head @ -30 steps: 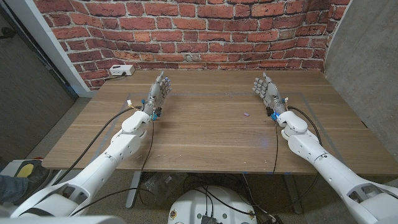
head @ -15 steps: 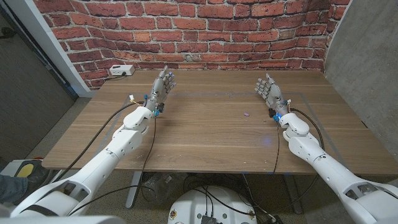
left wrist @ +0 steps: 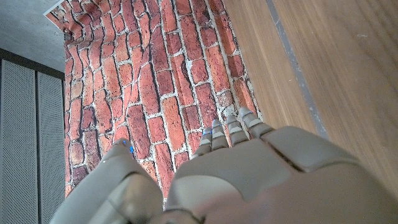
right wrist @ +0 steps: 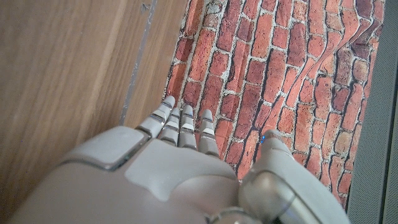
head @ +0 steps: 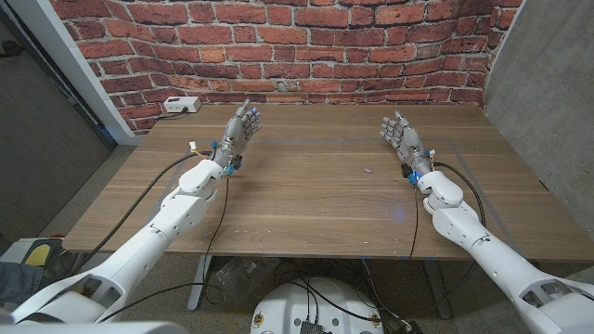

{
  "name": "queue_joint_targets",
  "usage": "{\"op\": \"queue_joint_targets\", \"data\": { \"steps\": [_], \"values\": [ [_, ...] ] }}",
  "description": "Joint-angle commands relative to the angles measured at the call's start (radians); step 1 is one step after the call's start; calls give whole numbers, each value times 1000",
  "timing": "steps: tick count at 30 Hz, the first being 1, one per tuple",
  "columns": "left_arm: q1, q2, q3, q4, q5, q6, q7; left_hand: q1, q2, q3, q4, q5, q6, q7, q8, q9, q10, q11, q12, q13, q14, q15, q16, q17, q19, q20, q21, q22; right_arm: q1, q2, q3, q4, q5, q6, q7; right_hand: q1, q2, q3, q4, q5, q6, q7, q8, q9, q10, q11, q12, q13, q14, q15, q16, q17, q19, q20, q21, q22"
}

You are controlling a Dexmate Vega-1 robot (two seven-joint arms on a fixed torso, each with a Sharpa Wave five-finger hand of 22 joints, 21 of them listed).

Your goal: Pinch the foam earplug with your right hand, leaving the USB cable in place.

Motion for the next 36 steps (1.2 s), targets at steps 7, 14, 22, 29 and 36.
{"op": "queue_joint_targets", "data": {
  "steps": [7,14,22,29,36],
  "values": [
    [37,43,-21,-22,-3,-30,-32,7,1,-4,-4,6,12,18,5,1,11,0,7,4,5,1,5,1,3,6,-6,6,-111,-71,-10,-173,-172,20,-164,36,4,13,-24,10,18,-9,8,5,-2,-3,8,3,-5,-17,2,1,6,-13,-4,3],
    [64,56,-27,-30,25,-73,-22,9,2,-5,-5,7,16,17,5,1,16,0,8,4,8,-2,5,0,2,8,-9,6,-166,-85,-4,-226,-303,66,-273,69,11,25,-47,14,33,-19,14,7,18,-6,16,3,15,-25,9,1,26,-21,-1,3],
    [76,56,-28,-40,5,-92,-56,12,3,-6,-6,7,27,15,7,1,26,1,10,4,12,-3,4,0,8,9,-10,6,-228,-107,12,-307,-390,32,-357,89,11,30,-63,16,50,-27,18,8,37,-16,23,3,34,-32,12,0,43,-24,3,3],
    [78,51,-28,-29,-3,-95,-62,13,3,-7,-6,8,35,14,9,1,29,-3,10,4,15,-5,4,0,9,10,-12,6,-255,-140,18,-380,-474,-56,-413,99,12,33,-69,17,58,-29,20,8,42,-17,24,3,34,-34,10,0,46,-24,2,3],
    [72,49,-24,-23,5,-100,-63,15,4,-8,-7,8,44,16,11,1,33,-2,10,4,18,-7,4,0,8,14,-15,6,-276,-176,24,-456,-588,-161,-485,109,16,38,-75,19,64,-33,21,8,43,-20,24,3,34,-37,9,0,45,-26,0,3]
  ]
}}
